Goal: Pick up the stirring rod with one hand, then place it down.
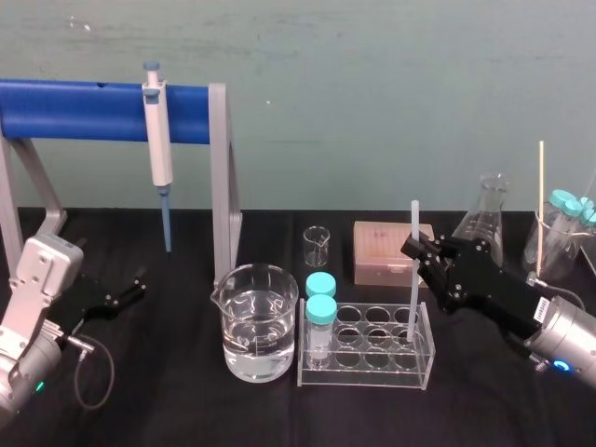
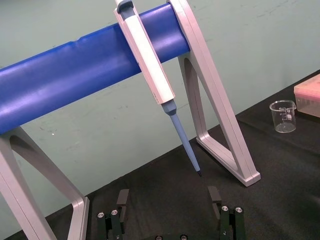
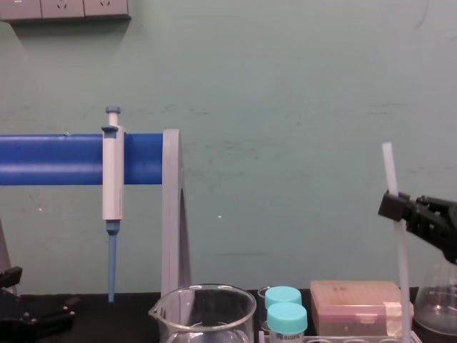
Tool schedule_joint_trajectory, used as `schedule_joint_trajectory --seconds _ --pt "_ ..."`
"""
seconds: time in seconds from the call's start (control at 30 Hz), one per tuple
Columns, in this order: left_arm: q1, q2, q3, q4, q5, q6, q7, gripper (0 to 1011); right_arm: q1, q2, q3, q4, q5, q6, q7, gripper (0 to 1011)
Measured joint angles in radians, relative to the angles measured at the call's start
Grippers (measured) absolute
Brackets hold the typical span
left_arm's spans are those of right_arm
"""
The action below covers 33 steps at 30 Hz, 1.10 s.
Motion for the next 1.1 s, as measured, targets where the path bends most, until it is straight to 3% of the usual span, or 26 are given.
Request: schedule_joint_trajectory --seconds 0.4,0.63,1.1 --pt "0.000 0.000 0.000 0.000 0.000 0.000 0.000 1000 0.032 -0.033 -0.019 0.103 -0.001 -0.037 0.053 69" --pt "0.000 0.000 0.000 0.000 0.000 0.000 0.000 1000 0.053 -0.047 -0.035 0.166 -0.029 -0.045 0.059 69" --pt "0.000 0.000 0.000 0.000 0.000 0.000 0.000 1000 0.062 -0.058 -0.041 0.199 -0.054 -0.042 0.051 69"
